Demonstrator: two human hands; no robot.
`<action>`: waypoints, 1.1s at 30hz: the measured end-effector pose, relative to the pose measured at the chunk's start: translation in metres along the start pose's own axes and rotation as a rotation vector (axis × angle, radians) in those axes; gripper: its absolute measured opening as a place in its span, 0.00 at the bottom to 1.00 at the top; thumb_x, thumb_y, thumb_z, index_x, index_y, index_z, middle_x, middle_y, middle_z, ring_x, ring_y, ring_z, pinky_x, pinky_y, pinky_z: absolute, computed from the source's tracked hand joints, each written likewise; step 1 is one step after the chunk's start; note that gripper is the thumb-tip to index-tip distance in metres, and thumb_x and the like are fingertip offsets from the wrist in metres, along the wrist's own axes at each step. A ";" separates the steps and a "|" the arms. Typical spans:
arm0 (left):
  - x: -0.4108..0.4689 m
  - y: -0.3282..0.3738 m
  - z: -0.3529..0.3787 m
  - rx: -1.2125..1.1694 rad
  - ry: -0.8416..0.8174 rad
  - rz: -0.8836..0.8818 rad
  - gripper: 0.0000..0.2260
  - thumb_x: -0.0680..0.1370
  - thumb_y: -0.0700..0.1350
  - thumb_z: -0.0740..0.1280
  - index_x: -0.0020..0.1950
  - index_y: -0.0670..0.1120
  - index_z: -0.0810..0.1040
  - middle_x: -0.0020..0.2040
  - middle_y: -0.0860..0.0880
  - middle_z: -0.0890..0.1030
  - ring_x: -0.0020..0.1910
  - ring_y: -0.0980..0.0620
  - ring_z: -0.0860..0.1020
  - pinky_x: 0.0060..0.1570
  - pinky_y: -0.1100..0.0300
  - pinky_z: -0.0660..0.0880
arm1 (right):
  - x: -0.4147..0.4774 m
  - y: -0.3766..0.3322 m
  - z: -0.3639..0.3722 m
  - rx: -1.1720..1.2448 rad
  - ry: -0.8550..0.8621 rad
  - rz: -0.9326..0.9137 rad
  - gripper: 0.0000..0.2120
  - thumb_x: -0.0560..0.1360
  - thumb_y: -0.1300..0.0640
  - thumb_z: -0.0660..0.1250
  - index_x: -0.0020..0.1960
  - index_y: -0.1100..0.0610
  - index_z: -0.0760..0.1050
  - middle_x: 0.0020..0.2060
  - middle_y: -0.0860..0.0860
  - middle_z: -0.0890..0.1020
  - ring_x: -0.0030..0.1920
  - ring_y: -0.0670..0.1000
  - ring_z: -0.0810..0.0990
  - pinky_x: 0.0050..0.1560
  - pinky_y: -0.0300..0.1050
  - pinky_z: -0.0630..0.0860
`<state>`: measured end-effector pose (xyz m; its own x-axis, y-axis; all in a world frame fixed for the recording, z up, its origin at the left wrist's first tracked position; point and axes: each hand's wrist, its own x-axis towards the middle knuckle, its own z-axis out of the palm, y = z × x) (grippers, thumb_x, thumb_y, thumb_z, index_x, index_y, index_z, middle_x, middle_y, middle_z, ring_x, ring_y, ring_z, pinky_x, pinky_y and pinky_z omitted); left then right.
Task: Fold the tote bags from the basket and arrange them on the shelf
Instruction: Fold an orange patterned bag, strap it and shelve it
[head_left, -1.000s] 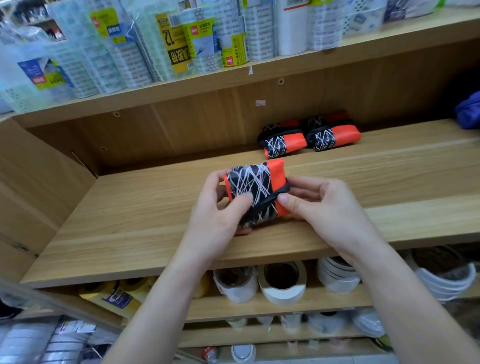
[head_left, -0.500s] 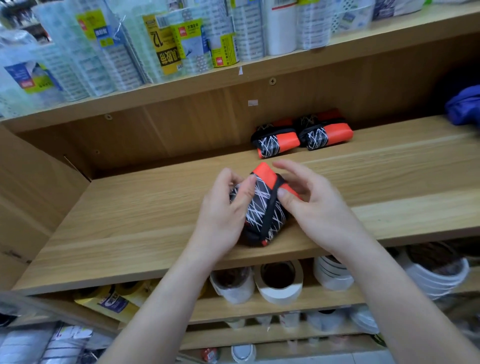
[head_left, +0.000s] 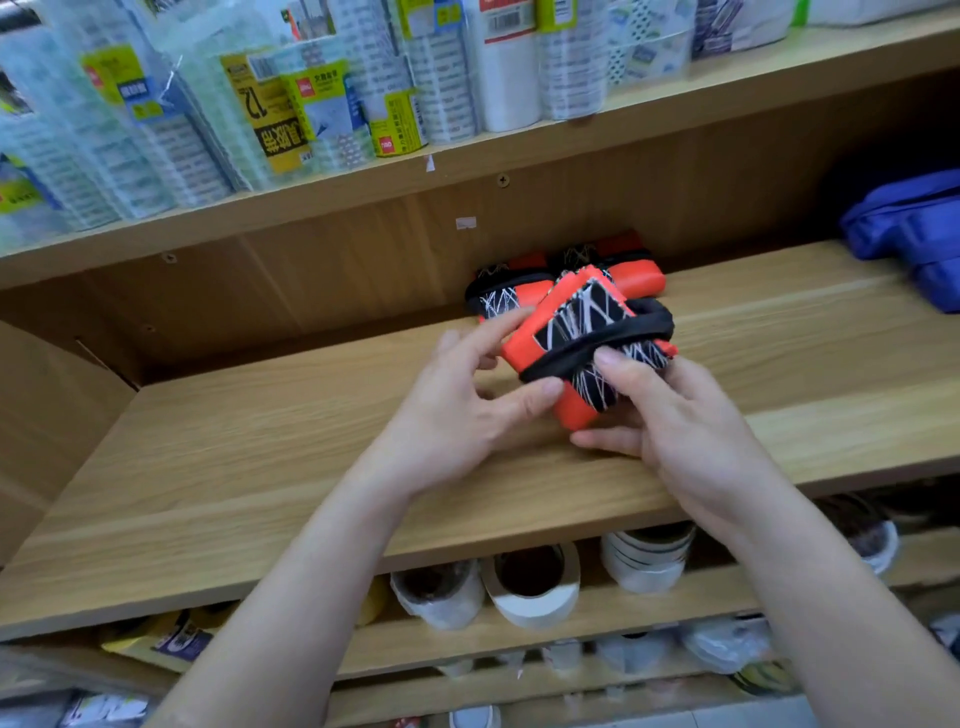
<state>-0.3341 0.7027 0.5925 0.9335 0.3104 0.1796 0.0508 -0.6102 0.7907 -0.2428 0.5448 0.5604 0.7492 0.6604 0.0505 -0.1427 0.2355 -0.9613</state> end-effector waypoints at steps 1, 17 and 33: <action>0.002 0.003 0.005 -0.174 -0.010 -0.023 0.25 0.74 0.51 0.71 0.71 0.56 0.71 0.60 0.50 0.78 0.58 0.51 0.78 0.58 0.55 0.76 | 0.001 -0.002 -0.003 0.031 -0.008 0.029 0.12 0.73 0.50 0.68 0.53 0.53 0.81 0.49 0.51 0.85 0.52 0.50 0.83 0.42 0.46 0.81; 0.047 -0.037 -0.021 -0.332 0.356 -0.365 0.11 0.77 0.35 0.64 0.54 0.48 0.79 0.46 0.49 0.82 0.41 0.55 0.79 0.37 0.67 0.75 | 0.064 -0.032 -0.082 -1.128 0.136 -0.016 0.29 0.75 0.49 0.70 0.73 0.42 0.63 0.64 0.55 0.74 0.65 0.57 0.73 0.65 0.50 0.69; 0.066 -0.030 -0.003 -0.350 0.173 -0.334 0.09 0.74 0.35 0.67 0.50 0.48 0.80 0.39 0.50 0.82 0.36 0.55 0.80 0.36 0.66 0.75 | 0.140 -0.012 -0.079 -1.202 0.079 -0.160 0.10 0.76 0.52 0.68 0.57 0.44 0.77 0.50 0.54 0.77 0.49 0.54 0.76 0.55 0.46 0.71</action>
<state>-0.2754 0.7439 0.5828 0.8126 0.5811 -0.0454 0.1869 -0.1859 0.9646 -0.0847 0.5781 0.5581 0.7469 0.6290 0.2155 0.6141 -0.5285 -0.5861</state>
